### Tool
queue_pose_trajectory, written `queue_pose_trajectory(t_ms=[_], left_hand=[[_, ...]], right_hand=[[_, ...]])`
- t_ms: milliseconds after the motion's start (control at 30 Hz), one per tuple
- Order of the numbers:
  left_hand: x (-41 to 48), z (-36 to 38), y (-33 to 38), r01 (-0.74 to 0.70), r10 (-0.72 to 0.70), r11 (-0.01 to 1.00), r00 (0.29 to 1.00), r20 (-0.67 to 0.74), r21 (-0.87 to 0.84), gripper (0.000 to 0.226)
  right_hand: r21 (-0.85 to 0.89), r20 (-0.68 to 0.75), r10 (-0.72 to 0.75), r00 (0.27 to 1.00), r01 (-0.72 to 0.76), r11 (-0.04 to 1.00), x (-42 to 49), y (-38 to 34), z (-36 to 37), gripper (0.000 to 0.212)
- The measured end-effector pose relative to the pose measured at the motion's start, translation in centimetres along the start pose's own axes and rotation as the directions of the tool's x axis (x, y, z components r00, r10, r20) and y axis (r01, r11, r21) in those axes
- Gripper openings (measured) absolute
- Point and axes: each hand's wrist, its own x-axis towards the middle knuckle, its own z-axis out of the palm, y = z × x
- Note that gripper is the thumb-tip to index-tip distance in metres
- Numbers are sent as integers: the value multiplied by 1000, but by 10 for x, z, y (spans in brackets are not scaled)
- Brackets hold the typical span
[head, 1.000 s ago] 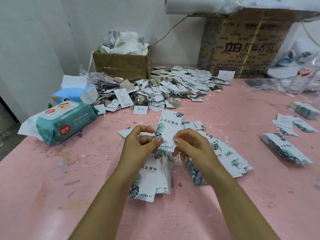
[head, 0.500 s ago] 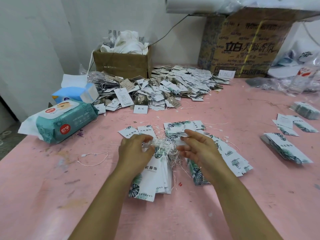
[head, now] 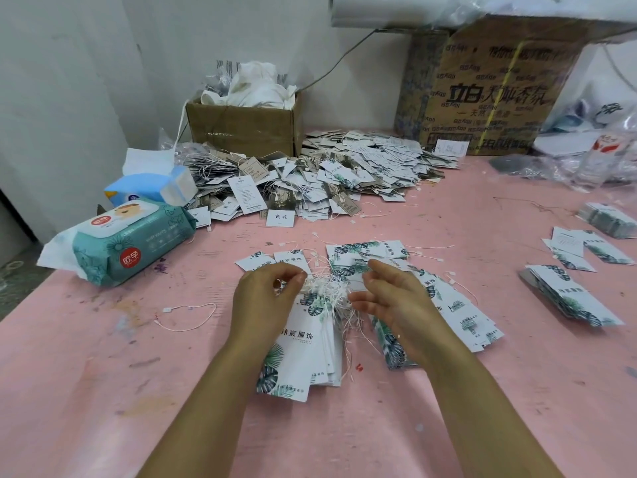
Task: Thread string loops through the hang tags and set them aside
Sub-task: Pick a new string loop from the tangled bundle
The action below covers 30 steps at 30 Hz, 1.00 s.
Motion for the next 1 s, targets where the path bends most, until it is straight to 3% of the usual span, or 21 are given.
queue_pose_trajectory(t_ms=[233,500,633,733,900,1000], left_hand=[[-1,-1,8,46,-59,947,998,-33,-319,22],[-3,-3,22,97,-84,790,995,50,-606,16],[-4,-2,24,114,-94,775,993,65,-622,16],[-5,-2,24,86,-42,797,995,87,-597,16],[-9,-1,29,72,92,785,969,231,-615,13],[-12,-1,31,66,167,785,935,312,-616,18]], right_hand=[[74,8,-7,1000,6,997,3,4,-5,74],[-18,41,-25,999,26,1000,3,5,-5,59],[-91,63,-20,998,26,995,3,6,-5,52],[-195,111,-84,990,105,975,0,5,-4,49],[-233,316,-118,941,198,952,-5,3,-1,48],[-249,401,-140,905,255,934,-8,3,4,28]])
